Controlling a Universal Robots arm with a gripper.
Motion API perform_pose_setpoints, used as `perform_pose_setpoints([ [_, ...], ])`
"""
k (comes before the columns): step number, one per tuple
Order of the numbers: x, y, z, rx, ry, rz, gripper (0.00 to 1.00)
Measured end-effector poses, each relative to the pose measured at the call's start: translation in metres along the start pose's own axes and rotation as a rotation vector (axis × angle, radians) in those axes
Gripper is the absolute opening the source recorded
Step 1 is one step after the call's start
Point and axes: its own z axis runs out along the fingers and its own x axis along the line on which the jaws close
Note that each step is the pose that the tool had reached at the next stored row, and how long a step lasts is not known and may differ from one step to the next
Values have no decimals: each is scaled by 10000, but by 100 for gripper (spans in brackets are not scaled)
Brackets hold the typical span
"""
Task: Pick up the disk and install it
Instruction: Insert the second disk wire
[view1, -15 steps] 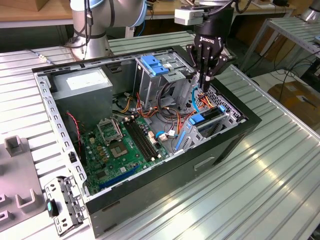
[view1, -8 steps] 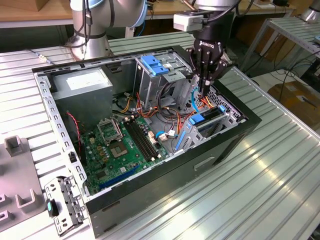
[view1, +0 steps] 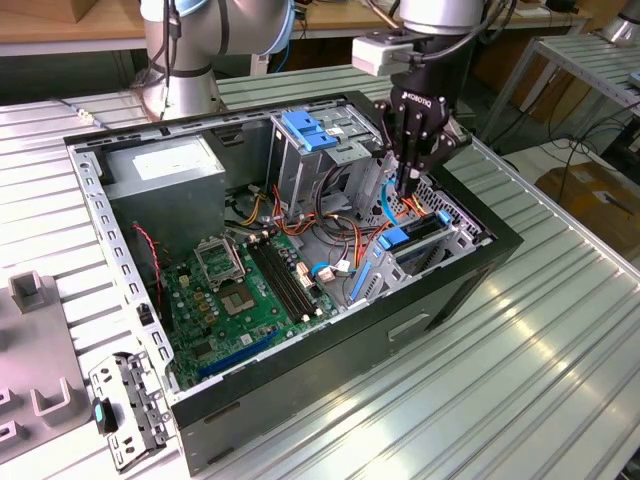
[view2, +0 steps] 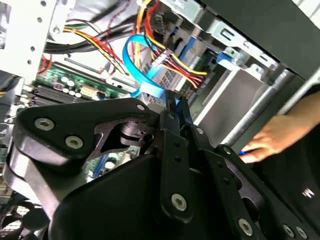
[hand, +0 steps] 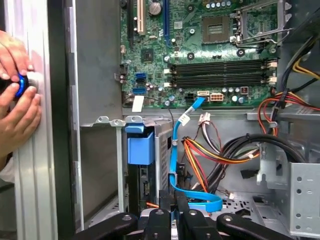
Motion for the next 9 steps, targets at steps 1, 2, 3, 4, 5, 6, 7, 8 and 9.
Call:
perform_pose_setpoints([
  [1,17,0,5,-4,-185,7,16],
  [2,46,-1,15,-7,-363,15,16],
  [3,76,-1,26,-6,-392,15,16],
  [4,126,0,46,-2,-403,18,16],
  [5,185,0,65,28,-405,18,16],
  [6,209,1,73,60,-417,9,16],
  [7,219,3,75,91,-428,1,16],
  [8,228,5,78,141,-446,-8,16],
  [9,234,8,80,185,-460,-8,16],
])
